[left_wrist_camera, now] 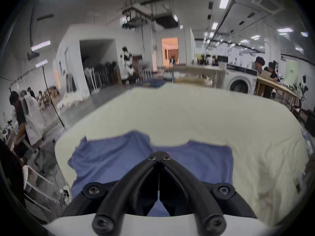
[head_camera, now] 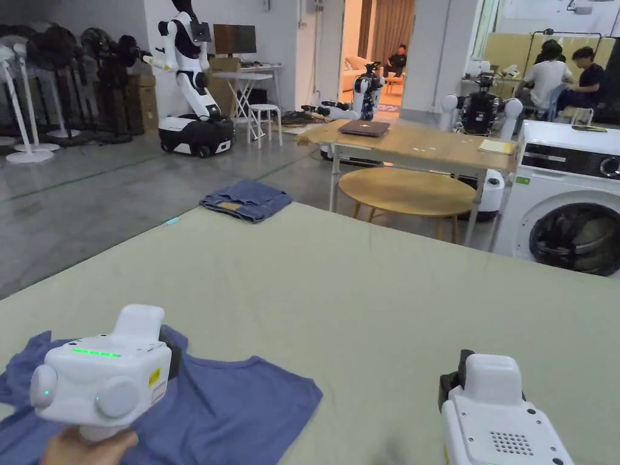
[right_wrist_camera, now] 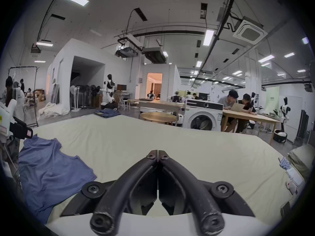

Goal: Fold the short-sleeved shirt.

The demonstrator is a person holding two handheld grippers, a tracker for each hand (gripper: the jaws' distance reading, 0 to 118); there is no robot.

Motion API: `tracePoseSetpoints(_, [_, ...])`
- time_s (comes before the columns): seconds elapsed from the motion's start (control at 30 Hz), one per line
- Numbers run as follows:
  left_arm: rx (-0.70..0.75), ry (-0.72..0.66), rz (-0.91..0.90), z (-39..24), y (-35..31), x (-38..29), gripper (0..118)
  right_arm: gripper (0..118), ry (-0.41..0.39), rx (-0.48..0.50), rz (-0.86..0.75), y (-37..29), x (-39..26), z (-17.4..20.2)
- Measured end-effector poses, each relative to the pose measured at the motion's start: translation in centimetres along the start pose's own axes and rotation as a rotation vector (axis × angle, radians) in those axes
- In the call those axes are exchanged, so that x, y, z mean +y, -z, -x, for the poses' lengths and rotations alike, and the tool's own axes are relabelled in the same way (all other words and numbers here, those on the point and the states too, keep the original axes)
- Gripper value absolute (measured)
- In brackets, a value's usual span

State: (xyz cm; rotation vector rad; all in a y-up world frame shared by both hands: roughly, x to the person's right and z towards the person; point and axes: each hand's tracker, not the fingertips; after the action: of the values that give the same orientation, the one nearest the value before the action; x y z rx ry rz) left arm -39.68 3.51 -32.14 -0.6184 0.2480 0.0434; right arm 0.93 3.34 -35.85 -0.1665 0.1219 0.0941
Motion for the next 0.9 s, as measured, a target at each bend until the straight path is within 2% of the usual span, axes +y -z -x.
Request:
tracePoseSetpoints(0.03, [-0.031,-0.036,0.042,1.0,0.2,-0.2,0,0,-0.010,0.005,0.006,0.1,-0.2,0.3])
tracePoseSetpoints(0.07, [-0.053,-0.052,0.112,2.0,0.9,-0.3,11,0,-0.015,0.015,0.014,0.2,-0.4,0.5])
tracePoseSetpoints(0.1, [-0.076,-0.073,0.146,3.0,1.6,-0.6,35,0,-0.019,0.023,0.020,0.2,-0.6,0.6])
tracePoseSetpoints(0.13, [-0.076,-0.089,0.199,3.8,2.4,-0.8,35,0,-0.025,0.027,0.025,0.3,-0.8,0.7])
tracePoseSetpoints(0.17, [-0.074,-0.092,0.237,4.2,2.8,-1.0,42,0,-0.031,0.028,0.030,0.3,-0.9,0.8])
tracePoseSetpoints(0.23, [-0.060,-0.082,0.303,5.0,4.1,-1.6,70,0,-0.040,0.026,0.043,0.3,-1.3,0.7])
tracePoseSetpoints(0.27, [-0.072,-0.069,0.322,5.2,4.5,-1.9,75,0,-0.042,0.027,0.048,0.4,-1.4,0.6])
tracePoseSetpoints(0.5, [-0.126,0.055,0.568,3.3,9.1,-5.3,76,0,-0.059,0.011,0.099,0.6,-2.6,-0.5])
tracePoseSetpoints(0.53, [-0.084,0.094,0.527,2.7,9.0,-5.6,76,0,-0.060,0.009,0.102,0.6,-2.7,-0.6])
tracePoseSetpoints(0.6, [-0.045,0.074,0.467,1.9,8.2,-5.8,74,0,-0.062,0.002,0.110,0.5,-2.9,-1.0])
tracePoseSetpoints(0.63, [-0.035,0.058,0.468,1.6,8.1,-5.9,65,0,-0.062,-0.001,0.111,0.5,-3.0,-1.1])
tracePoseSetpoints(0.67, [-0.045,0.046,0.452,1.4,7.9,-6.0,52,0,-0.060,-0.004,0.113,0.5,-3.1,-1.2])
tracePoseSetpoints(0.73, [-0.026,0.052,0.400,0.9,7.4,-6.0,1,0,-0.054,-0.011,0.121,0.5,-3.3,-1.5])
tracePoseSetpoints(0.8, [0.014,0.080,0.382,0.8,7.3,-6.3,0,0,-0.043,-0.016,0.128,0.5,-3.5,-1.7])
tracePoseSetpoints(0.9, [-0.005,0.073,0.317,1.0,6.6,-6.5,0,0,-0.017,-0.027,0.140,0.3,-3.6,-2.3])
